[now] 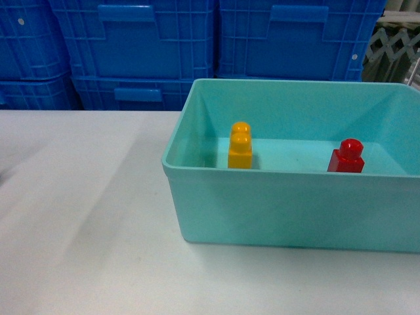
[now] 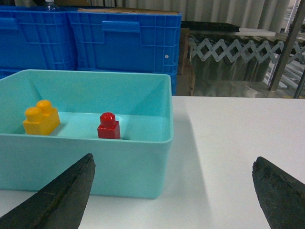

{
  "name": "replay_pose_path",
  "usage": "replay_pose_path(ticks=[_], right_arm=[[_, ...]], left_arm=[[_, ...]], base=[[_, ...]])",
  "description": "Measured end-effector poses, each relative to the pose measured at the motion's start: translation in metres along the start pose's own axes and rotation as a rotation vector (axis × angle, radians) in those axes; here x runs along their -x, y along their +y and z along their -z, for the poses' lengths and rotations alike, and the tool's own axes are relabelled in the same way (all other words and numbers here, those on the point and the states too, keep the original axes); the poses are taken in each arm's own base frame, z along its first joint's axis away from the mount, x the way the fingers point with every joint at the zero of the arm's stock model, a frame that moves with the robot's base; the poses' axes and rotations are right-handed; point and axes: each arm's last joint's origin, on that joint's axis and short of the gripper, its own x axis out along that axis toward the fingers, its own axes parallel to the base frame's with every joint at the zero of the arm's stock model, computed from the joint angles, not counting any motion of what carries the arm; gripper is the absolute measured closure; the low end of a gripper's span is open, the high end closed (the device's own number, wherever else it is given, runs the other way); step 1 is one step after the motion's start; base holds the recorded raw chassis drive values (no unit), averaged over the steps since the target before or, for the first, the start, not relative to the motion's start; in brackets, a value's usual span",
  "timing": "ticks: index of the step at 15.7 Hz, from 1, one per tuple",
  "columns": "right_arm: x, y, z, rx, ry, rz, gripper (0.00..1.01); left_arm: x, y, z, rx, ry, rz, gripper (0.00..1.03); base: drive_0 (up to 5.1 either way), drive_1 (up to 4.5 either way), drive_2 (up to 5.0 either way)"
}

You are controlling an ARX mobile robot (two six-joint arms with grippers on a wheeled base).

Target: Pick red block from blue box to shelf

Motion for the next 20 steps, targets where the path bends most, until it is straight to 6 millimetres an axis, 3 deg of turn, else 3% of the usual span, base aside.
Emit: replay_pose_path(ticks=[20], right_arm=[[0.0,0.0,0.0,0.0,0.0,0.0,0.03]], left_arm=[[0.0,0.0,0.0,0.0,0.0,0.0,0.05]], base=[[0.0,0.0,0.0]])
